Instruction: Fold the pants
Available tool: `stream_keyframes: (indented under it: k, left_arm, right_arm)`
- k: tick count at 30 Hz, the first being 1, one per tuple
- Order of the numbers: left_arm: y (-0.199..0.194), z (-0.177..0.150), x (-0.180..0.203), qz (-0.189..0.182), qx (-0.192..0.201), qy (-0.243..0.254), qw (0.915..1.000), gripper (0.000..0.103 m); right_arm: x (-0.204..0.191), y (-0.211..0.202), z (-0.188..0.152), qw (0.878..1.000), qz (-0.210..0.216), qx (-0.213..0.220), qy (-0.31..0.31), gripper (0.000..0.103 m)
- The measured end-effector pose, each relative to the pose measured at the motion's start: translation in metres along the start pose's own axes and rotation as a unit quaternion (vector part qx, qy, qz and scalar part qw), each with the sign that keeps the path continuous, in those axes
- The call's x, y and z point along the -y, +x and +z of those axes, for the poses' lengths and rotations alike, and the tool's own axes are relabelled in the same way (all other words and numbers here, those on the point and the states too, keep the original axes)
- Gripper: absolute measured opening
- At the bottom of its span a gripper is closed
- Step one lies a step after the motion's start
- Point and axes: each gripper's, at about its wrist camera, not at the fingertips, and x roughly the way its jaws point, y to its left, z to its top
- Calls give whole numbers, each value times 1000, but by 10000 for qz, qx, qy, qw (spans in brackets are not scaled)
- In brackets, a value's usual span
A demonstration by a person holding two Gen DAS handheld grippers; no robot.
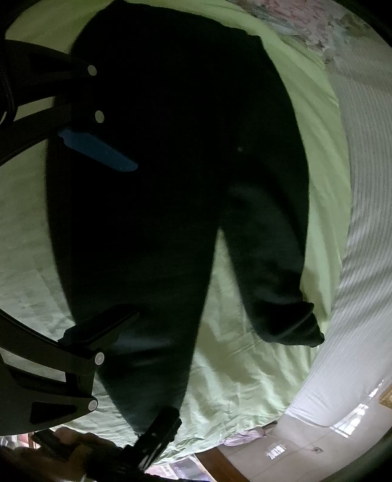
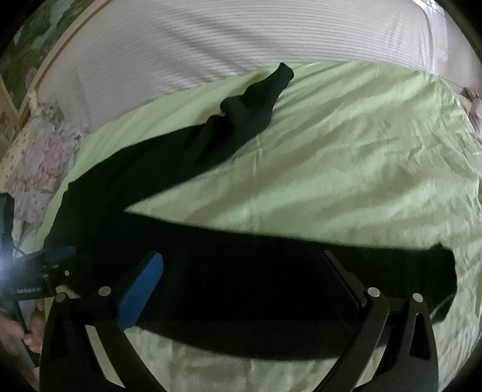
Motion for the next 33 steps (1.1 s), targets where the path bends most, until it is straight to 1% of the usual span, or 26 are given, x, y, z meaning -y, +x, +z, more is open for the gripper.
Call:
stream_keyframes:
  k: [5,10,15,16,22,24,26,27,31,33]
  left_arm:
    - [8,29,-5,67,22,62,10000,91]
    - [19,66,-8,30,24,98,9999,91]
    - [33,101,-5,12,23,251,9997,91]
    - [37,108,-4,11,14,309,9995,91]
    - [56,142,5,-41,-52,633,9980,91]
    - [66,153,6,-80,-119,738,9972,91]
    - [80,165,6,-22,-262,803,9964,91]
    - [84,170,5,-61,-301,818,9962,90]
    - [101,194,6,-161,-327,891,9954,90]
    - [109,205,7,-186,-371,975,9944,90]
  right_arm:
    - [10,10,31,9999,3,117,73,101]
    - [16,21,70,9995,-3,285,156,101]
    - [20,34,109,9991,-14,380,204,101]
    - [21,37,116,9988,-17,458,197,101]
    - [30,60,153,9988,-6,440,237,101]
    - [35,69,164,9987,76,389,308,101]
    - [40,75,173,9986,72,373,361,101]
    - [42,79,180,9986,64,356,386,101]
    - [56,94,204,9980,84,302,545,101]
    - [61,102,219,9982,9,303,525,101]
